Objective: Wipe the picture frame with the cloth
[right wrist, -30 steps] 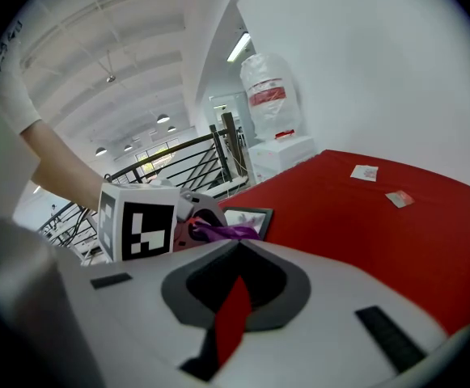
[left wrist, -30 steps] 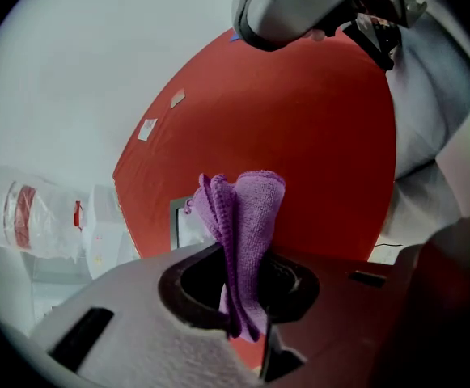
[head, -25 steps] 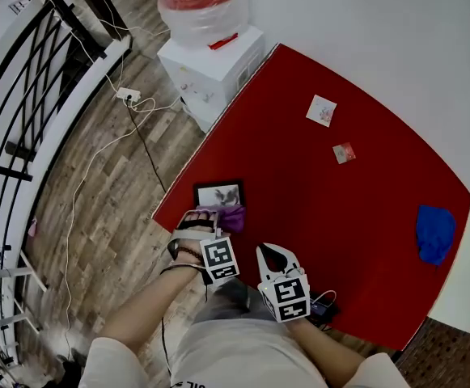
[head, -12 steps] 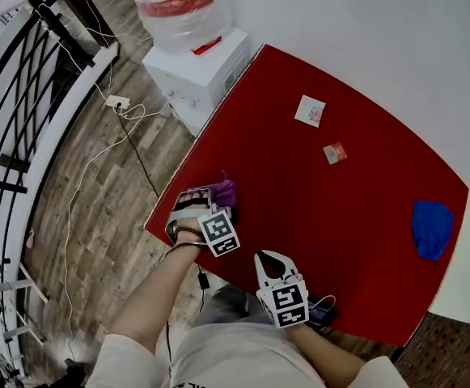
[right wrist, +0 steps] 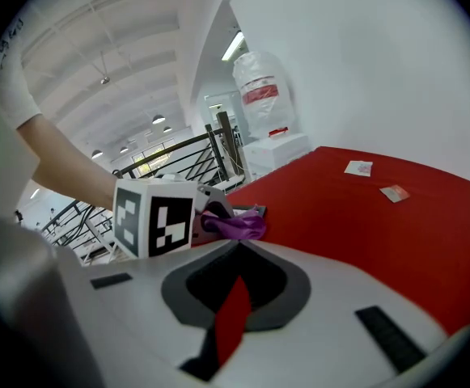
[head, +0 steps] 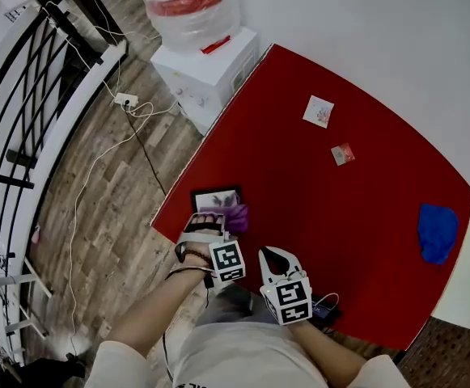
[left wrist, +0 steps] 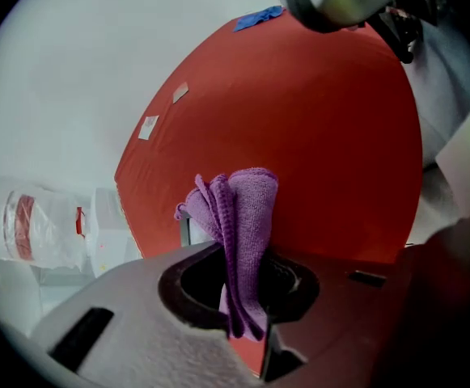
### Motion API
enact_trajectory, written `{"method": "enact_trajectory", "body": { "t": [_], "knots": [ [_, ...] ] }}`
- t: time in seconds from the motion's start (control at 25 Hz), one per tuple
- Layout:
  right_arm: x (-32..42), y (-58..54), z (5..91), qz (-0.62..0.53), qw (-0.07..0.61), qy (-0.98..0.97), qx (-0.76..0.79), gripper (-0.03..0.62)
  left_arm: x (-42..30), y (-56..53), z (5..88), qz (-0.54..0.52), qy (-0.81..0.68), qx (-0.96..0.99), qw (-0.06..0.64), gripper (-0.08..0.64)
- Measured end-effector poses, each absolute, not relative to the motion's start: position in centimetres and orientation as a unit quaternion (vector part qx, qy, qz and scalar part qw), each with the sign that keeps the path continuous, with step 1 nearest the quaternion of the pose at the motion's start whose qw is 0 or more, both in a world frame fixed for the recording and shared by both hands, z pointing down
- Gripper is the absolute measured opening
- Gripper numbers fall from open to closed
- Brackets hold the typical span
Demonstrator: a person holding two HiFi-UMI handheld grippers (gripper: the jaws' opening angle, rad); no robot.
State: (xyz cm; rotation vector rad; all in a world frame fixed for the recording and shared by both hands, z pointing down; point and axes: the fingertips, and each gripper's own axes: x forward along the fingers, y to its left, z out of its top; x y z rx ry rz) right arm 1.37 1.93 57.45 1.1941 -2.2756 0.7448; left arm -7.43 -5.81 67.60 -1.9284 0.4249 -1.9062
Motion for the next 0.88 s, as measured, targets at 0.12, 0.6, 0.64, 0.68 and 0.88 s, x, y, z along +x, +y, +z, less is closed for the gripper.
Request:
{"method": "enact_trajectory", "body": {
  "t": [0.12,0.6,0.64,0.68,0.88],
  "knots": [
    [1.1,2.3,57.4,0.271,0.231,-0.829,0.430,0.003,-7.2,-4.1,67.6,-0.679,0.147,-0.690,0.203,0.061],
    [1.1,3.0,57.5,0.273,0.230,-0.829,0.430,0.003,-6.6,-2.0,67.1,-0.679,0.142,-0.688,0.216,0.061],
    [1.0,3.0,57.5,0.272,0.229,-0.830,0.430,0.003,-6.6,-1.9,67.2,-0.679,0.142,-0.688,0.216,0.061],
    [1.0,2.9,57.5,0.272,0.229,-0.830,0.430,0.003,-6.6,-1.9,67.2,-0.679,0.142,-0.687,0.216,0.061],
    [0.9,2.8,57.4,0.269,0.232,-0.831,0.428,0.003,-6.9,-2.9,66.1,-0.660,0.176,-0.702,0.200,0.061]
  ]
}}
